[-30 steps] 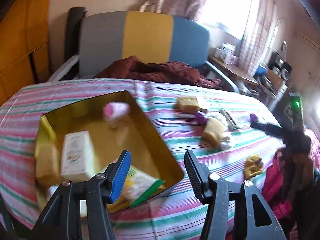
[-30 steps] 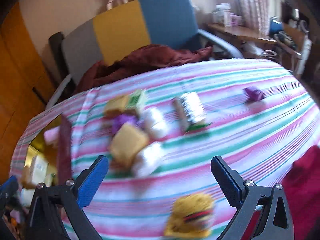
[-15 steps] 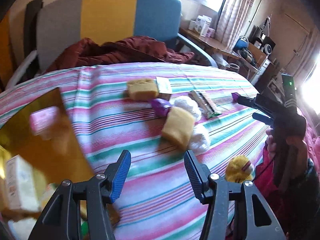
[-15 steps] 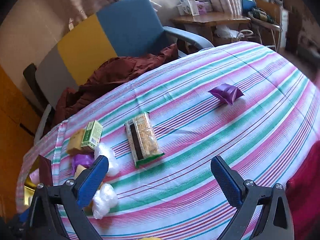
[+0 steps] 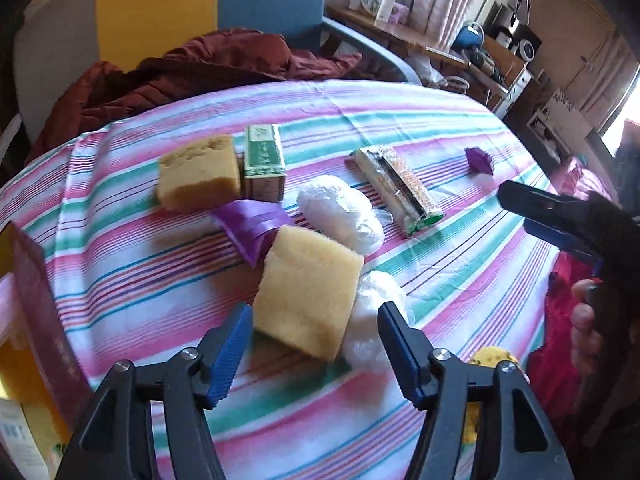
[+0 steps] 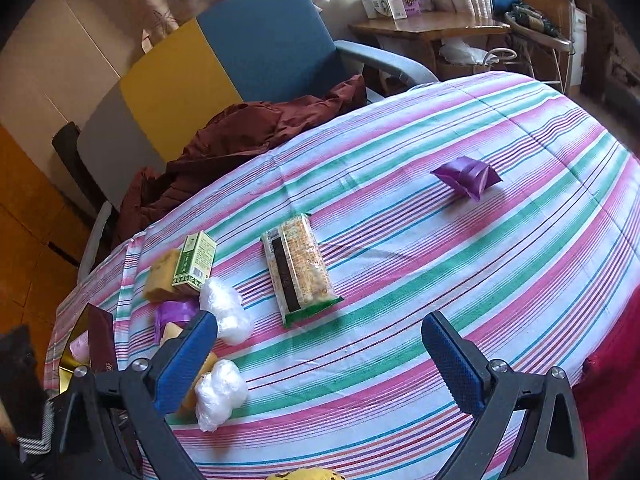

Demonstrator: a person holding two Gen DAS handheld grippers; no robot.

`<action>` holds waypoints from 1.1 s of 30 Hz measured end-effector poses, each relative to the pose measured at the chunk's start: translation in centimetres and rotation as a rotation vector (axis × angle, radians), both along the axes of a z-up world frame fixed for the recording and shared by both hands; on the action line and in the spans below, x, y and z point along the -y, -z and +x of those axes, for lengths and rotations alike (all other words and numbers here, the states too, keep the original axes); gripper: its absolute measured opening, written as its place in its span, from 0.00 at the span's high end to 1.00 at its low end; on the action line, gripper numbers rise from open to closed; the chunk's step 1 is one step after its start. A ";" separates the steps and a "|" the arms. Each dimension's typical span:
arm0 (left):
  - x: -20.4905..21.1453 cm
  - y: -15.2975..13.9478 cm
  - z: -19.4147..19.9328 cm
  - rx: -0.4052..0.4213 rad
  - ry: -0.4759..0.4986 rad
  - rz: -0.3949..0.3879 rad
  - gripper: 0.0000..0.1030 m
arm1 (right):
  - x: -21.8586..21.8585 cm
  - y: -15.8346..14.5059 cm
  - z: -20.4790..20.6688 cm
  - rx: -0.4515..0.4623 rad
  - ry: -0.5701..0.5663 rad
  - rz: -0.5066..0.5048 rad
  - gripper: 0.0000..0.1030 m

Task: Organize objects
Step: 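Move both open tools back toward the remaining items on the table, then grasp the yellow sponge with the left tool while the right tool grasps the white wrapped bundle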

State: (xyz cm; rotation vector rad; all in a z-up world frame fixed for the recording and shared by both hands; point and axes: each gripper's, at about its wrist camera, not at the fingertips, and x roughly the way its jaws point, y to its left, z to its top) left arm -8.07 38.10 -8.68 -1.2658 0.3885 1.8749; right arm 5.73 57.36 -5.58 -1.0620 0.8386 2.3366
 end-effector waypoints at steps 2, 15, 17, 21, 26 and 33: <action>-0.8 0.4 -0.3 -0.009 0.004 -0.005 0.34 | 0.0 0.1 -0.1 0.002 -0.004 -0.001 0.00; 3.0 2.1 -0.4 0.066 -0.068 0.111 0.48 | 0.7 0.6 -1.1 0.034 -0.050 0.032 0.00; 4.6 2.2 0.3 0.059 -0.093 0.118 0.48 | 1.0 0.7 -1.2 0.042 -0.062 0.037 0.00; 6.5 2.9 1.2 0.039 -0.122 0.138 0.48 | 1.8 0.9 -1.7 0.063 -0.096 0.057 0.00; 6.1 3.1 0.9 0.038 -0.128 0.133 0.48 | 3.5 1.3 -2.6 0.093 -0.173 0.101 0.01; 6.1 3.2 1.2 0.011 -0.124 0.153 0.48 | 5.6 1.7 -3.5 0.107 -0.265 0.154 0.08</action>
